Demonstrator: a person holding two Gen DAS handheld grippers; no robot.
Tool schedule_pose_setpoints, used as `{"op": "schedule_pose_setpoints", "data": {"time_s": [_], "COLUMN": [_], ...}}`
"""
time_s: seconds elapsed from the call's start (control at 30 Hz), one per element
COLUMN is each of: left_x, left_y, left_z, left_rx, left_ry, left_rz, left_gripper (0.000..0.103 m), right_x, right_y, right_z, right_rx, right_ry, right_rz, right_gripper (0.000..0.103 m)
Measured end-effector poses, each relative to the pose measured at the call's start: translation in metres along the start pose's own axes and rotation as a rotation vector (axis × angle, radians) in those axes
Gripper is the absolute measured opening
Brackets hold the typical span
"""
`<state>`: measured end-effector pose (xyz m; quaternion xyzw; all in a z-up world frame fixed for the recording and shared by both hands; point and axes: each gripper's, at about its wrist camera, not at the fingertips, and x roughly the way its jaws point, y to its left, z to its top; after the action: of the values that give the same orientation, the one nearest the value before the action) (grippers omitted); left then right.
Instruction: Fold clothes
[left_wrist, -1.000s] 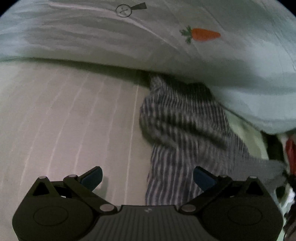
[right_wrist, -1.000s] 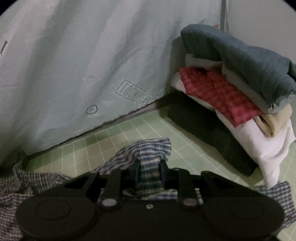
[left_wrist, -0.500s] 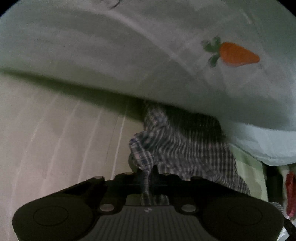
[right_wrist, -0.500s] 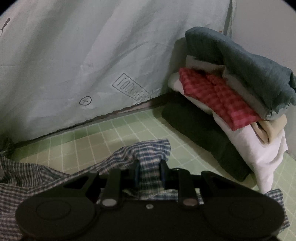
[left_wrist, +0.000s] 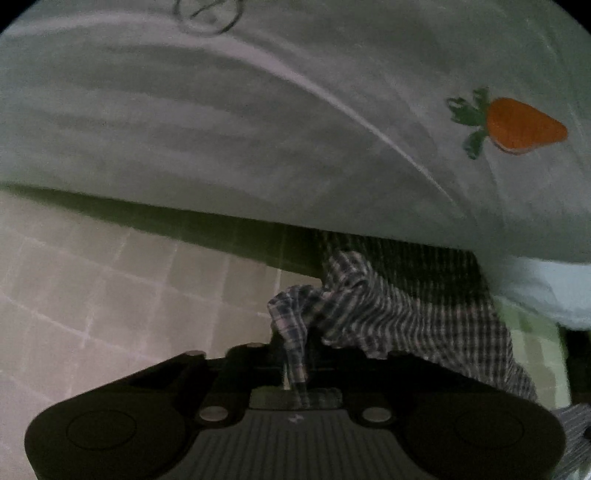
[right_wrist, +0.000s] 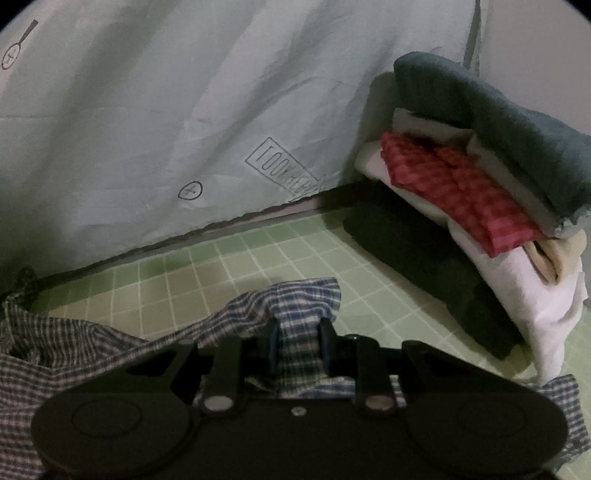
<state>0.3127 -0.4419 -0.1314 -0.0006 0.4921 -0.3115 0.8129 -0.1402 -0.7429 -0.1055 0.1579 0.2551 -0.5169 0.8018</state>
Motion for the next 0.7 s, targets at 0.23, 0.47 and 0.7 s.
{"op": "schedule_pose_setpoints", "data": {"time_s": [0.23, 0.47, 0.7], "left_x": [-0.054, -0.131, -0.189], "left_y": [-0.003, 0.014, 0.024], "left_z": [-0.014, -0.077, -0.169], "left_rx": [0.090, 0.045, 0.082], "left_ry": [-0.030, -0.070, -0.060], "left_rz": [0.036, 0.053, 0.130], "left_gripper": [0.072, 0.077, 0.079], "right_x": [-0.052, -0.123, -0.191], "right_y": [0.020, 0.042, 0.069], "right_z": [0.002, -0.025, -0.094], "right_rx": [-0.122, -0.223, -0.363], "right_ry": [-0.113, -0.158, -0.098], "right_rz": [0.014, 0.124, 0.310], "right_gripper": [0.023, 0.023, 0.023]}}
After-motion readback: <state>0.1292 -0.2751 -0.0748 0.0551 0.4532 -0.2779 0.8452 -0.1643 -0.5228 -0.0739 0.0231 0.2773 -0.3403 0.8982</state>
